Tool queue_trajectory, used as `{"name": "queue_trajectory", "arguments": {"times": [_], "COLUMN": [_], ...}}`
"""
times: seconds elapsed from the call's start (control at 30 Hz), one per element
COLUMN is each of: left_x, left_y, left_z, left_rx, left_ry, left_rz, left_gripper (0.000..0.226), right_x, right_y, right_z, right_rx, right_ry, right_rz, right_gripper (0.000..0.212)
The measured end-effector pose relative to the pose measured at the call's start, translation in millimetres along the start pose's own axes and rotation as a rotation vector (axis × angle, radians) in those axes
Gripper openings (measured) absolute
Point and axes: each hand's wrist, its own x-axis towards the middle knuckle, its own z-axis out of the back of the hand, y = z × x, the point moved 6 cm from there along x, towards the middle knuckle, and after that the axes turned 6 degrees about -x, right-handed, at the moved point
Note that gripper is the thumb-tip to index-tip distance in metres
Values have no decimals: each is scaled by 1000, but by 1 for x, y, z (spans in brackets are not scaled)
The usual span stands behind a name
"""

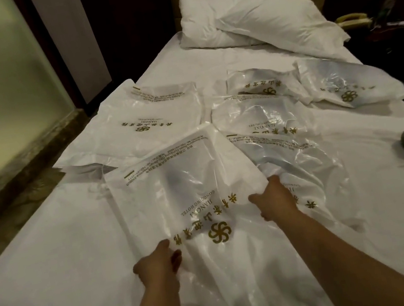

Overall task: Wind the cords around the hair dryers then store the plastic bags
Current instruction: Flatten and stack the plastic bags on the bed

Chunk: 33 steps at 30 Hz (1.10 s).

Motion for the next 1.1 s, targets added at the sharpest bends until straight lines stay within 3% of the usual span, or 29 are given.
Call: {"name": "queue_trajectory", "arguments": {"times": [0.07, 0.27, 0.37, 0.53, 0.63, 0.7, 0.83, 0.93, 1.03, 1.1], "left_x": [-6, -7, -10, -14, -10, -11, -10, -4, 7, 17], "left_y": [-5, -71, -111, -163, -182, -191, -188, -158, -117, -83], "left_z": [1, 31, 33, 11, -5, -19, -33, -20, 20, 52], "left_rx": [-57, 92, 180, 189, 218, 124, -358, -656, -557, -394], "left_ry": [121, 250, 349, 543, 568, 584, 441, 514, 509, 439], "left_rz": [123, 173, 183, 156, 87, 7, -144, -155, -120, -44], "left_gripper": [2, 21, 36, 47, 51, 46, 7, 40, 54, 53], "right_x": [-7, -24, -28, -28, -31, -29, -35, -54, -80, -95], "right_y": [1, 1, 17, 53, 70, 81, 90, 68, 12, -30], "right_z": [1, 5, 3, 7, 11, 9, -13, -33, -48, -47], "right_rx": [123, 458, 600, 569, 499, 679, 1407, 1702, 1484, 1012], "right_ry": [141, 451, 493, 485, 526, 482, 329, 259, 253, 179], "right_rz": [-65, -278, -288, -216, -150, -101, -54, -70, -129, -143], "right_gripper": [32, 20, 18, 24, 12, 8, 9, 27, 37, 26]}}
